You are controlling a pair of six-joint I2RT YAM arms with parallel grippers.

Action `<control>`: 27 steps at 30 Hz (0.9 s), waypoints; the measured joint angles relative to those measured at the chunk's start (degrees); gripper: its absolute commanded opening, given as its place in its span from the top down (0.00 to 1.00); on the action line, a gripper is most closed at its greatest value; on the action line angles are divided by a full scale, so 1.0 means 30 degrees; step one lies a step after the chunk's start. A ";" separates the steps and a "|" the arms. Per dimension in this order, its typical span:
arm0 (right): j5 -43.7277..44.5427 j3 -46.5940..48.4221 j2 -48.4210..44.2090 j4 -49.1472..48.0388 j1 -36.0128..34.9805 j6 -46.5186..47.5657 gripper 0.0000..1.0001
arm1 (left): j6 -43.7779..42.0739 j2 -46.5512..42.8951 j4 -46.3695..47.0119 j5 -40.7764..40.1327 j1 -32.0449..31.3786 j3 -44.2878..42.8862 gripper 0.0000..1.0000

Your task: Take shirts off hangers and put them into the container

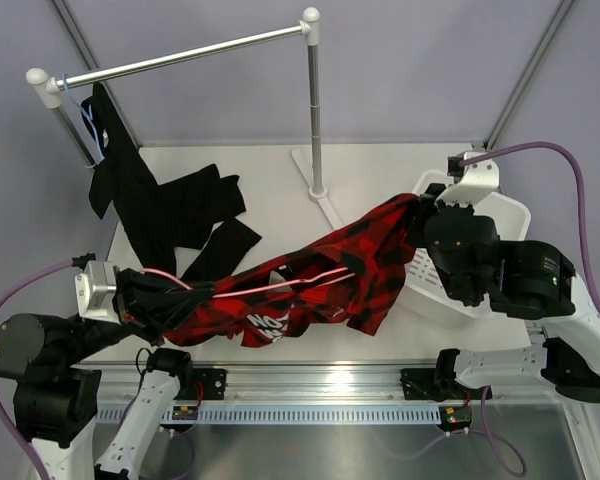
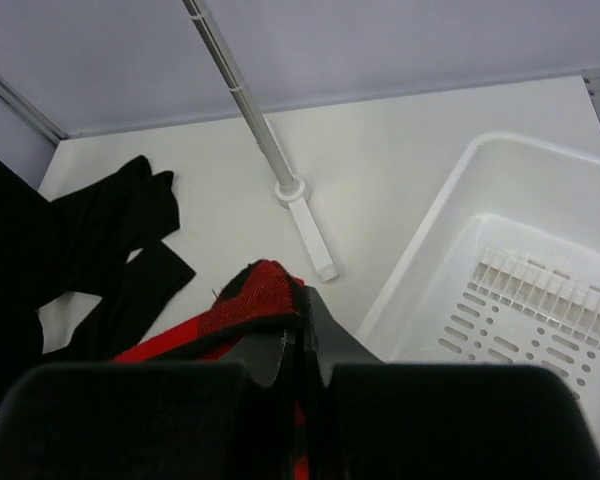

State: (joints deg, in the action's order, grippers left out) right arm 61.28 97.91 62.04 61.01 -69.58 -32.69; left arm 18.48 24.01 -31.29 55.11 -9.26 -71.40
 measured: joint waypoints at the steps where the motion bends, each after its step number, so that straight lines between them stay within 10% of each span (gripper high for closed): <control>1: -0.0124 0.0525 0.0240 -0.0109 0.0000 0.0313 1.00 | 0.0015 -0.0080 0.0131 0.0073 0.0000 0.0073 1.00; 10: 0.0845 0.2419 0.1727 -0.0313 0.0138 0.0678 1.00 | 0.0998 -0.0539 0.2084 0.0146 0.0000 0.1530 1.00; 27: -0.2645 -0.6521 0.1829 -0.2098 0.0663 -0.2426 1.00 | 0.3526 -0.0583 0.5807 -0.2652 -0.0022 0.1530 1.00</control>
State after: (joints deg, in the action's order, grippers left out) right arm 53.34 78.35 67.53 54.72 -67.59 -39.97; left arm 29.06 22.26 -13.87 47.16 -9.32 -66.81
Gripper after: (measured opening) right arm 0.032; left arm 0.064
